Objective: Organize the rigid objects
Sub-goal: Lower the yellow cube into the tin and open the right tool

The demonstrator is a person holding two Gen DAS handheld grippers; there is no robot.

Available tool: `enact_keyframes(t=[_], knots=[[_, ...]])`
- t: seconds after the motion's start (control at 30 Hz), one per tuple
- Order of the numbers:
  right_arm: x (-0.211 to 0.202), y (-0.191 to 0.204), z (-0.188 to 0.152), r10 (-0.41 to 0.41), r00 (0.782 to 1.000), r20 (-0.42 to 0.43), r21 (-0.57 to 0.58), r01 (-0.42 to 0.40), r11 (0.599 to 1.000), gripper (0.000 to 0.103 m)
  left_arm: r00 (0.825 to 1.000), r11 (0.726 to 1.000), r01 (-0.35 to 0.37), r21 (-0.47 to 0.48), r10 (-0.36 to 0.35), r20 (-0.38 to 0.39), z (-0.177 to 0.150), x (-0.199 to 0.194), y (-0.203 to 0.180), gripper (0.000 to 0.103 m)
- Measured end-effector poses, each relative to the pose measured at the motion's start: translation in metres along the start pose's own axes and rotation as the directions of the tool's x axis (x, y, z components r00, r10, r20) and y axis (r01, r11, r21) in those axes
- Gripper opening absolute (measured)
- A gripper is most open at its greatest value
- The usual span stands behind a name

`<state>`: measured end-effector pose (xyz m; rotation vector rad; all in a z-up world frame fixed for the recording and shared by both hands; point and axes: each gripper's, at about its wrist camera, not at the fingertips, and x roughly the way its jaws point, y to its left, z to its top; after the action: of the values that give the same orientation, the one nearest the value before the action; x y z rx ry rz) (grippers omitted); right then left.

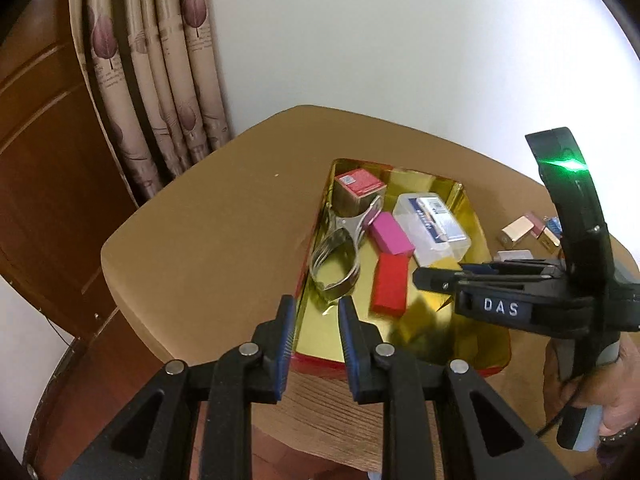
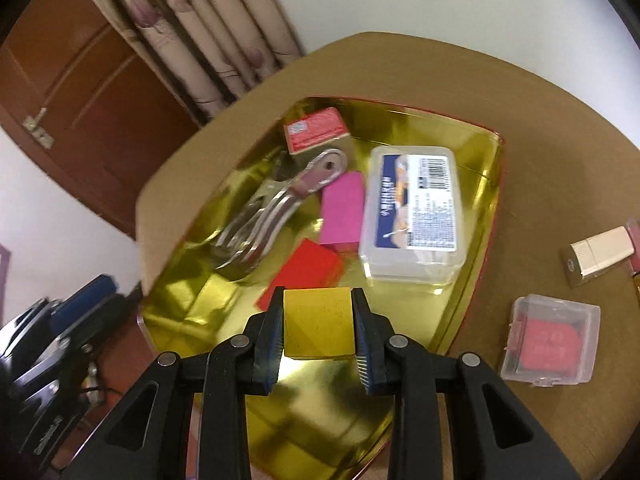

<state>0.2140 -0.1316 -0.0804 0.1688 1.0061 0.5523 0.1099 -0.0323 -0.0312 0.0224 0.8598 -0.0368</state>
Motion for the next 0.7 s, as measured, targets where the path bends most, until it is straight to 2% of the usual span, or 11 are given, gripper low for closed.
enact_keyframes(t=[0.2,0.3,0.37,0.47,0.53,0.57,0.6,0.7], knots=[[0.007,0.003,0.007,-0.030,0.999,0.015,0.010,0.030,1.000,0.031,1.000,0.999,-0.029,0.014,0.029,-0.006,-0.002,0.003,-0.001,0.022],[-0.003,-0.001,0.004,0.021,0.998,0.059,0.040,-0.024,0.999,0.031,0.999,0.999,-0.036,0.023,0.036,-0.014,-0.003,0.004,-0.003,0.022],[-0.014,-0.004,0.003,0.026,0.994,0.103,0.054,-0.031,0.998,0.032,0.999,0.999,-0.030,0.029,0.030,-0.021,-0.005,0.005,-0.005,0.022],[-0.047,-0.012,-0.008,0.064,0.980,0.187,0.090,-0.082,0.993,0.032,0.999,0.999,-0.029,0.044,0.030,-0.026,-0.007,0.007,-0.010,0.022],[-0.074,-0.022,-0.026,0.063,0.967,0.246,0.105,-0.091,0.990,0.039,0.999,0.998,-0.023,0.056,0.025,-0.030,-0.009,0.008,-0.013,0.022],[-0.091,-0.030,-0.040,0.054,0.961,0.272,0.115,-0.088,0.989,0.048,0.999,0.997,-0.021,0.069,0.023,-0.036,-0.011,0.009,-0.017,0.022],[-0.106,-0.040,-0.055,0.029,0.956,0.293,0.129,-0.070,0.989,0.056,0.999,0.997,-0.017,0.080,0.020,-0.042,-0.013,0.010,-0.020,0.022],[-0.151,-0.076,-0.109,-0.073,0.946,0.317,0.176,0.017,0.984,0.065,0.999,0.994,-0.005,0.114,0.010,-0.047,-0.019,0.009,-0.031,0.022]])
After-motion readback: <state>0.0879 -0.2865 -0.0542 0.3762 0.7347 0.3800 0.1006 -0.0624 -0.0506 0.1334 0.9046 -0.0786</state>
